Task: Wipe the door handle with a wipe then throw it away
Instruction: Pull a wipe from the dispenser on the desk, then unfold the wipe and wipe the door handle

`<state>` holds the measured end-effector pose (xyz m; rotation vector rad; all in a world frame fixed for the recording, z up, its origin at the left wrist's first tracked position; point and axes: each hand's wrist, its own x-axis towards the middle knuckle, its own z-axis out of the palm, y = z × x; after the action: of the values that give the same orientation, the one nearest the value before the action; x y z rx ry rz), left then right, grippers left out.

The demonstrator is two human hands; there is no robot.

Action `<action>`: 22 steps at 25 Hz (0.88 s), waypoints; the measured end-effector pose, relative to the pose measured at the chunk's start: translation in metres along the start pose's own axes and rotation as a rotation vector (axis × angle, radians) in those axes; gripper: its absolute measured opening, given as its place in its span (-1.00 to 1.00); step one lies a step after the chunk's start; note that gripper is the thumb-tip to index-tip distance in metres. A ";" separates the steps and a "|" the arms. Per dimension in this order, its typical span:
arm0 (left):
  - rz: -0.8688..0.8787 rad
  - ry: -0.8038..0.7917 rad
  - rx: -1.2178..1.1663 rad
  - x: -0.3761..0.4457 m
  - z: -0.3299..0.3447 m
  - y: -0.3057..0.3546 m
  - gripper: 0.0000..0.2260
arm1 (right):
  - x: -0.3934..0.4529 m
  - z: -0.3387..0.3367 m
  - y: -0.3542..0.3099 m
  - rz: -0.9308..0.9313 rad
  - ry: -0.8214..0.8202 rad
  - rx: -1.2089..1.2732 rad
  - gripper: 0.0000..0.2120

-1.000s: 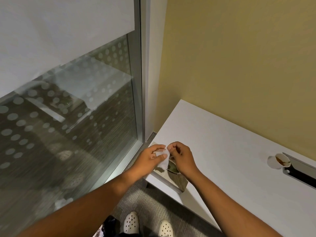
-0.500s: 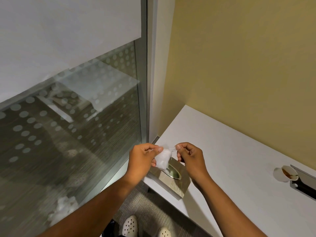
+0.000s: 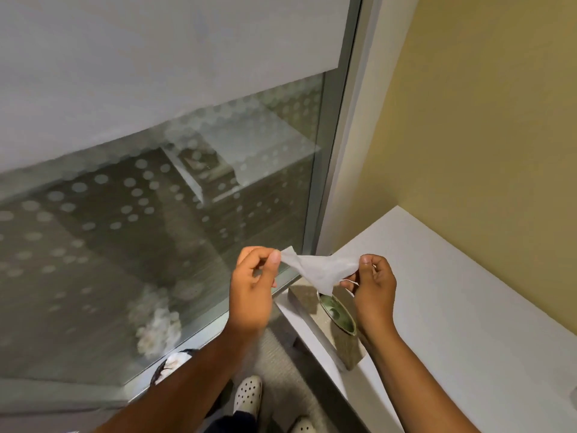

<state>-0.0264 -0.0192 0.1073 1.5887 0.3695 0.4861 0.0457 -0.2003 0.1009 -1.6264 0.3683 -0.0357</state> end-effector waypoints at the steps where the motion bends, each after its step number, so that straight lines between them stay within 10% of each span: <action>1: -0.030 0.044 -0.075 -0.004 -0.008 0.002 -0.83 | -0.001 0.006 0.000 0.030 0.002 0.002 -0.86; 5: -0.249 0.218 -0.320 -0.013 -0.042 0.007 -0.72 | -0.017 0.035 -0.009 0.142 -0.167 0.099 -0.81; 10: -0.061 0.241 0.379 -0.029 -0.092 0.014 -0.67 | -0.057 0.076 -0.029 -0.096 -0.567 0.023 -0.78; 15: -0.159 0.002 -0.144 -0.038 -0.132 0.042 -0.78 | -0.111 0.115 -0.054 -0.204 -0.944 0.011 -0.79; 22: -0.088 0.066 -0.038 -0.072 -0.241 0.051 -0.76 | -0.193 0.164 -0.057 -0.158 -1.014 0.021 -0.78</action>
<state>-0.2153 0.1462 0.1616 1.5156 0.4756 0.4758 -0.0852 0.0100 0.1783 -1.4481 -0.5368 0.6396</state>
